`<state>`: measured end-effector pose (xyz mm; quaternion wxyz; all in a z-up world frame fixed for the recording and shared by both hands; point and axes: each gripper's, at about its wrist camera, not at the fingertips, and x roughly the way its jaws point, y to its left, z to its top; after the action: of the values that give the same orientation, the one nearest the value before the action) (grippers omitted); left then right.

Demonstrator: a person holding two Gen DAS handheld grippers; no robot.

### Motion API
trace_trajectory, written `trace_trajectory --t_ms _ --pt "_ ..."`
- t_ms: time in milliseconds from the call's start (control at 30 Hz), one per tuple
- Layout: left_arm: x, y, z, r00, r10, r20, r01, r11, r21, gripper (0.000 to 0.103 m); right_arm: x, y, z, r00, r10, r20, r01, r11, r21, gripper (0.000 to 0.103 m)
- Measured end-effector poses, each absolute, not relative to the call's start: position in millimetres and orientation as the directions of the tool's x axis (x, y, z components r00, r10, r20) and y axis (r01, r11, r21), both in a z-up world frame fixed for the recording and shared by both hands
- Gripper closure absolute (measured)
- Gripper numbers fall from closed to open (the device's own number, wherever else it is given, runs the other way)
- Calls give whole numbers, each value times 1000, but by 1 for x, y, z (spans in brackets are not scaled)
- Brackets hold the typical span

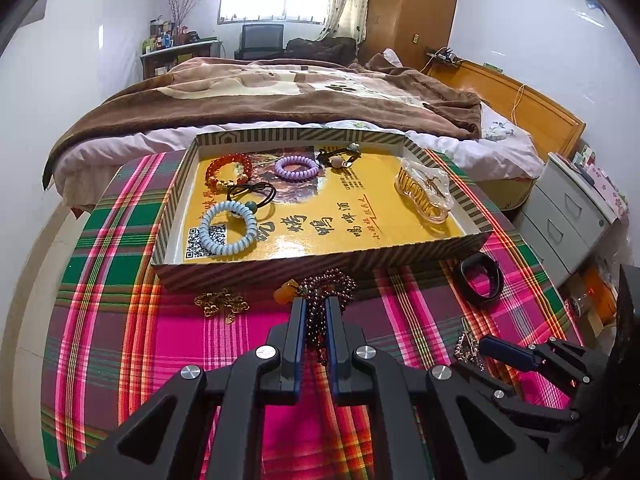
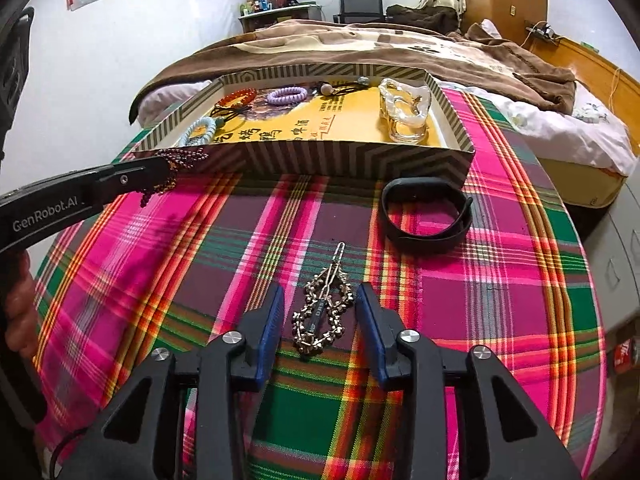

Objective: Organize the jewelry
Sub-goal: 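Carry the hair clip and bead bracelet over the yellow box with both grippers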

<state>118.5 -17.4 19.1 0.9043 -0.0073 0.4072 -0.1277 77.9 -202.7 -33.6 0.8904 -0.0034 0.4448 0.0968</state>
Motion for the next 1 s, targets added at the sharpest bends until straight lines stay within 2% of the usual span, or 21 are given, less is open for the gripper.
trace_trajectory --t_ms 67,467,700,1000 --pt "119 -17 19 637 -237 -734 225 967 -117 94 78 -205 -33 587 167 -792 -166 982 84 78" --pt "119 -20 22 641 -241 -729 229 966 -118 94 73 -206 -22 605 205 -769 -189 976 111 78" --pt "124 -22 35 651 -244 -719 236 965 -114 94 77 -208 3 638 230 -735 -202 971 128 78" --pt "155 -30 57 673 -248 -697 250 963 -101 94 126 -231 41 683 244 -688 -195 969 150 78"
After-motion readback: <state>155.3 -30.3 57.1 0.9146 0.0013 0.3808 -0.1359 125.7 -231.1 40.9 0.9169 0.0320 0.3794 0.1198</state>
